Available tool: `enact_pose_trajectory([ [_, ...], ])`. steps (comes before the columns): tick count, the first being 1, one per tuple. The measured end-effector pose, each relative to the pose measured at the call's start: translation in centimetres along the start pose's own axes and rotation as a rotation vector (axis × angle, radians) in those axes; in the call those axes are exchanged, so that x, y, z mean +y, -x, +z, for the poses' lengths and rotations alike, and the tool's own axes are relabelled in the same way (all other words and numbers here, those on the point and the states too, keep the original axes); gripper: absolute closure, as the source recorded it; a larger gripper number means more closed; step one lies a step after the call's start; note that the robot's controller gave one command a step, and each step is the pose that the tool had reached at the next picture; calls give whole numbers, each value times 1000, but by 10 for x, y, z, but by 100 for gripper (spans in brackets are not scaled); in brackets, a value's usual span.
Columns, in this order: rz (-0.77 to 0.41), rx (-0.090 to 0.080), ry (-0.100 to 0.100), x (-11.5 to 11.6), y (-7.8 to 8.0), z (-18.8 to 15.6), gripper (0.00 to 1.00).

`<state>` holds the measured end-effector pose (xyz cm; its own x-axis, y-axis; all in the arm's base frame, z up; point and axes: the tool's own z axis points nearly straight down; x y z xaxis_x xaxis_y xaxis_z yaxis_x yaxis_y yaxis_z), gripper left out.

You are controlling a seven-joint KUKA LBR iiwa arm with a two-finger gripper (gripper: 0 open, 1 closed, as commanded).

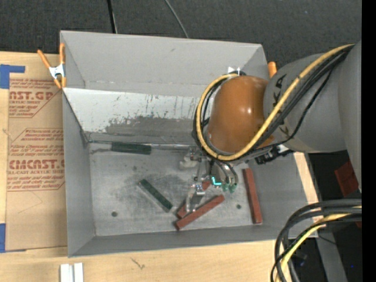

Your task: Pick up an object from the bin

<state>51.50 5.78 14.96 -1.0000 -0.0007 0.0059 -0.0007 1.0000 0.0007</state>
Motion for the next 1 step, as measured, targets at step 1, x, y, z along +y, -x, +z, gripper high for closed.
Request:
enact_pose_trajectory([
  [1, 0, -6, 0, 0, 2, -2, 0],
])
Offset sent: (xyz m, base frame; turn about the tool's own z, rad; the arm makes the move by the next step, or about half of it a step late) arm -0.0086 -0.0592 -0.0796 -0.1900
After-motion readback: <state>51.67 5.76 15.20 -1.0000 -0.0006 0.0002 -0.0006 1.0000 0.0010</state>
